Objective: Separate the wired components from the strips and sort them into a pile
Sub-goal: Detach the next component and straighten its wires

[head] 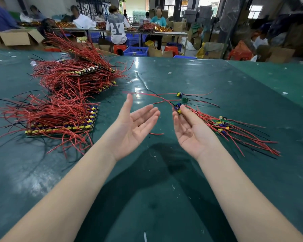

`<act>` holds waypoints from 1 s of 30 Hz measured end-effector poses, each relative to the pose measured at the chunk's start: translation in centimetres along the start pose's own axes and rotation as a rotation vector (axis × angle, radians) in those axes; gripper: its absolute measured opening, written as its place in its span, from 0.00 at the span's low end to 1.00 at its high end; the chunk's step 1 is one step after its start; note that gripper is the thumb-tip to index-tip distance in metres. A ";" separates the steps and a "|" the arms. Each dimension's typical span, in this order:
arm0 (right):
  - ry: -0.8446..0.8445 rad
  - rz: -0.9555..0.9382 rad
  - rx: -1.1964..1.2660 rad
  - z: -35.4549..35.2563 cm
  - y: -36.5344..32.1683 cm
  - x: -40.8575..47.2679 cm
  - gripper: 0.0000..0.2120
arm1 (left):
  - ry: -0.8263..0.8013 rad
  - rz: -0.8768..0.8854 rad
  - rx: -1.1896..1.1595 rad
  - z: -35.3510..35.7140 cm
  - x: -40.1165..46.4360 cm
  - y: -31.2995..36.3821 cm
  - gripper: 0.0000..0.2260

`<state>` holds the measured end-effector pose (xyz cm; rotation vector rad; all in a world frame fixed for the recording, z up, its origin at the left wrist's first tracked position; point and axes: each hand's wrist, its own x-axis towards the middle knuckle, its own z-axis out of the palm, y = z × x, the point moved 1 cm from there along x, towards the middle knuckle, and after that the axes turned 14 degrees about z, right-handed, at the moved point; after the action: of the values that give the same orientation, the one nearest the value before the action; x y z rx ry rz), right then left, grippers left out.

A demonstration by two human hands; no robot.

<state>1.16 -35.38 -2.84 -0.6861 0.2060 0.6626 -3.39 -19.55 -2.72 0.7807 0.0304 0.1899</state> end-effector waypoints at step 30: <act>0.055 -0.212 -0.620 0.0 3.3 0.9 0.01 | 0.306 0.224 0.229 -1.7 1.3 0.3 0.09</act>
<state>-0.22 -33.03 -4.87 -1.3029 -0.0302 0.5010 -2.32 -17.95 -3.68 0.9778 0.2588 0.5247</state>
